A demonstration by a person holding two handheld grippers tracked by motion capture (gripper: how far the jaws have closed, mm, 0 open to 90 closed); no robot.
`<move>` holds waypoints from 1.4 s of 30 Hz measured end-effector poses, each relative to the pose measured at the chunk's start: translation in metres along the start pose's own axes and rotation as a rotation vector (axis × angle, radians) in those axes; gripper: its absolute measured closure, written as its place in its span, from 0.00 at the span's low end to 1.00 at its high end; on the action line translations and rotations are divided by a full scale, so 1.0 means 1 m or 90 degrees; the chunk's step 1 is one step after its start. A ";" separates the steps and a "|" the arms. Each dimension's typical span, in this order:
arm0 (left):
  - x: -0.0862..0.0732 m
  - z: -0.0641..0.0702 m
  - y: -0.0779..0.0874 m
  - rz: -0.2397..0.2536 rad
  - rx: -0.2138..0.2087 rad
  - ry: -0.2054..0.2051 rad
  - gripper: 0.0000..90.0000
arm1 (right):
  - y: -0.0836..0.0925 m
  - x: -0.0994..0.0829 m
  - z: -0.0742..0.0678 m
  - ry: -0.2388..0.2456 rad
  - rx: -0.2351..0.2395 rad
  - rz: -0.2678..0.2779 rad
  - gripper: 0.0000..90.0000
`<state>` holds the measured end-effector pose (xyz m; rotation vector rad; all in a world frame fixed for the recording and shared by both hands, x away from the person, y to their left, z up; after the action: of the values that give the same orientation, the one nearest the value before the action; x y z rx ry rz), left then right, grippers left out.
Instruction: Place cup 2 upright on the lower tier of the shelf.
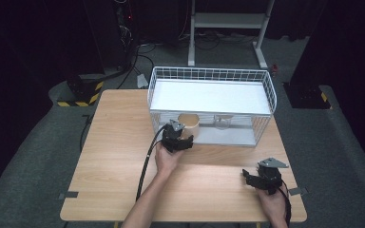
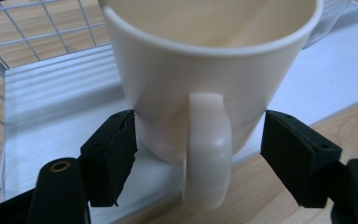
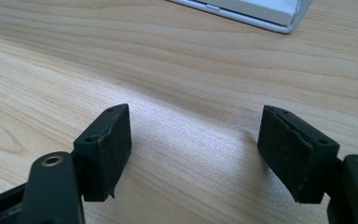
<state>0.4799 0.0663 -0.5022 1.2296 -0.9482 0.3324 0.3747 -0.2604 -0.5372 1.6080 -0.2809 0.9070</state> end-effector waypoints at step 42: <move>0.023 -0.013 -0.024 -0.039 0.028 0.034 0.30 | 0.000 0.000 0.000 0.000 0.000 0.000 0.29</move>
<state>0.5152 0.0640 -0.5008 1.2810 -0.8599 0.3365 0.3747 -0.2604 -0.5372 1.6082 -0.2811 0.9065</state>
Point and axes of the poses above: each handheld gripper's, and its own axes: y roughly backward along the jaws, x roughly out of its top, z roughly to its right, the point moved 2 cm from there along -y, roughly forward along the jaws, and after that the axes turned 3 degrees about -z, right-handed, at the moved point
